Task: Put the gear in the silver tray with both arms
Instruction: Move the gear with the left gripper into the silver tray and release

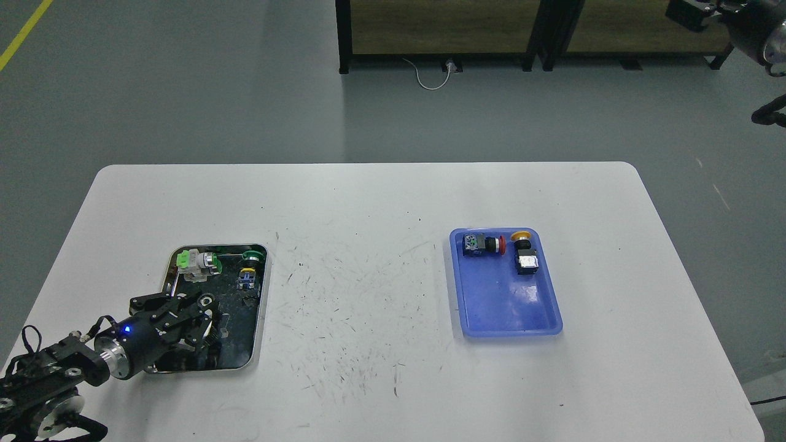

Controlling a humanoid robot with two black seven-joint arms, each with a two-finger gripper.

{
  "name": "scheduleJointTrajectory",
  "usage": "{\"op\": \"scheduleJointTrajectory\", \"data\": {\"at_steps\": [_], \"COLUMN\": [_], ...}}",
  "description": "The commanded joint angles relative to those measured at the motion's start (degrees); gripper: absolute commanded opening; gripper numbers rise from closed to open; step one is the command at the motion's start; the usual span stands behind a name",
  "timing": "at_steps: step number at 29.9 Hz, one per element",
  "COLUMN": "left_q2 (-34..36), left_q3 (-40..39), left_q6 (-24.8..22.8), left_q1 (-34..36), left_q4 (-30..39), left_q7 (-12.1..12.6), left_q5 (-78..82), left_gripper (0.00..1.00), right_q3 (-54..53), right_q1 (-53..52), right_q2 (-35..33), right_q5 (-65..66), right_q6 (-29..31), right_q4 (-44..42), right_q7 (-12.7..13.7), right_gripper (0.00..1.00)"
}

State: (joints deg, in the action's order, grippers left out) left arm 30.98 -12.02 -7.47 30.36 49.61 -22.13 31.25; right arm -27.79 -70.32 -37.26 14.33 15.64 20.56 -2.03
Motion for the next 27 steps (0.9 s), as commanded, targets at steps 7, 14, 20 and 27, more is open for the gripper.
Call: {"op": "scheduleJointTrajectory", "data": {"at_steps": [7, 14, 20, 27], "left_q2": [0.6, 1.2, 1.2, 1.0], "left_q3": [-1.1, -0.7, 0.3, 1.7], "left_q6": [-0.4, -0.4, 0.0, -0.3], "left_q1": [1.0, 1.4, 0.8, 1.3], "left_q4": [0.0, 0.1, 0.9, 1.1], "left_q7": [0.2, 0.1, -0.1, -0.1], "left_q5": [-6.7, -7.2, -6.8, -6.6], "left_gripper": [0.96, 0.97, 0.96, 0.72], "right_q3": [-0.1, -0.3, -0.3, -0.3], "right_q1": [-0.7, -1.1, -1.0, -1.1], "right_q2": [0.0, -0.1, 0.0, 0.1], "right_q5": [0.0, -0.1, -0.1, 0.0], "right_q6": [0.0, 0.0, 0.0, 0.0], "right_q4": [0.0, 0.1, 0.1, 0.0], "right_q7": [0.0, -0.1, -0.1, -0.1], "right_gripper": [1.0, 1.0, 1.0, 1.0]}}
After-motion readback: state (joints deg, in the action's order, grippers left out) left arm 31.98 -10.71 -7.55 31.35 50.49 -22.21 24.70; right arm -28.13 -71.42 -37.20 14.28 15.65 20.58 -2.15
